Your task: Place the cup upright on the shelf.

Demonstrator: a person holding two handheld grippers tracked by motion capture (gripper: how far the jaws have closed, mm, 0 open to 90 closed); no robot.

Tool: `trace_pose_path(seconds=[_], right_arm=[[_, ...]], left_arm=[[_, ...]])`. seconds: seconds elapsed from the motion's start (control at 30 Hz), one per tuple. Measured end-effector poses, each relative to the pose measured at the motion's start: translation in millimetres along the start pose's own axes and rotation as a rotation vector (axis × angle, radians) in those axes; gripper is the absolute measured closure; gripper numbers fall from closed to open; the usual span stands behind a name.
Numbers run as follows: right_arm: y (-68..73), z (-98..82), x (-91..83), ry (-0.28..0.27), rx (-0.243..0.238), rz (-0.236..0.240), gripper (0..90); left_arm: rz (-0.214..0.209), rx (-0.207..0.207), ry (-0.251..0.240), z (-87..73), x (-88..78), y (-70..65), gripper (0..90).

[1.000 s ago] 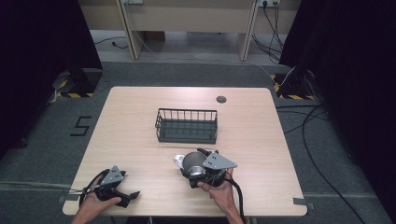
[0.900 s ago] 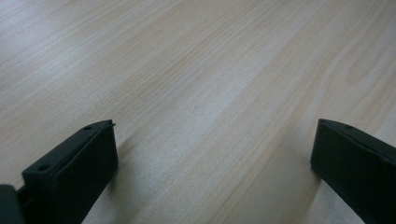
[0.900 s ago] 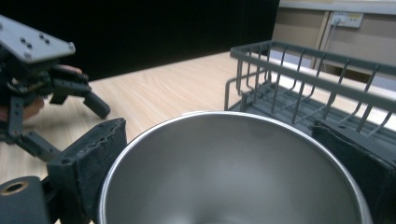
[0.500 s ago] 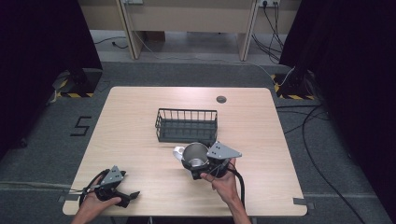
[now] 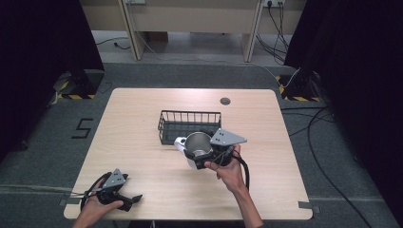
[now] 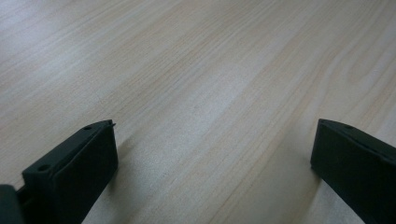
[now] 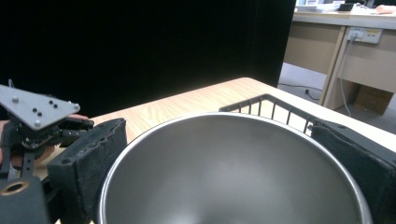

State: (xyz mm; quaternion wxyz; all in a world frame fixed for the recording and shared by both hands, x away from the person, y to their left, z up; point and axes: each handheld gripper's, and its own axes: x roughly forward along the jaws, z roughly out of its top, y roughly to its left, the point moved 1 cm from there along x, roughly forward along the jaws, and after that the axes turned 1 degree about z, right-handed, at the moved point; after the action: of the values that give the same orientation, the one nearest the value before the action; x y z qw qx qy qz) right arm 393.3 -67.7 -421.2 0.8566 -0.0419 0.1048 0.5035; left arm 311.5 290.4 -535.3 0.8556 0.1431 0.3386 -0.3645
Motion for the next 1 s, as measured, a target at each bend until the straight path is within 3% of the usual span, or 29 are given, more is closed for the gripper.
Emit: trace_pose_path(seconds=[0.53,0.8,1.0], right_arm=[[-31.1,45.0,21.5,-0.008,0.009,0.021,6.5],[-42.1,56.1,25.8,0.005,0.001,0.01,6.5],[-58.2,62.1,31.2,0.012,0.007,-0.005,6.5]], left_arm=[[0.0,-0.002,-0.002,0.1,0.0,-0.2,0.0],[-0.002,-0.003,0.0,0.1,-0.2,-0.2,0.0],[-0.001,-0.001,0.0,0.2,-0.2,0.0,0.0]])
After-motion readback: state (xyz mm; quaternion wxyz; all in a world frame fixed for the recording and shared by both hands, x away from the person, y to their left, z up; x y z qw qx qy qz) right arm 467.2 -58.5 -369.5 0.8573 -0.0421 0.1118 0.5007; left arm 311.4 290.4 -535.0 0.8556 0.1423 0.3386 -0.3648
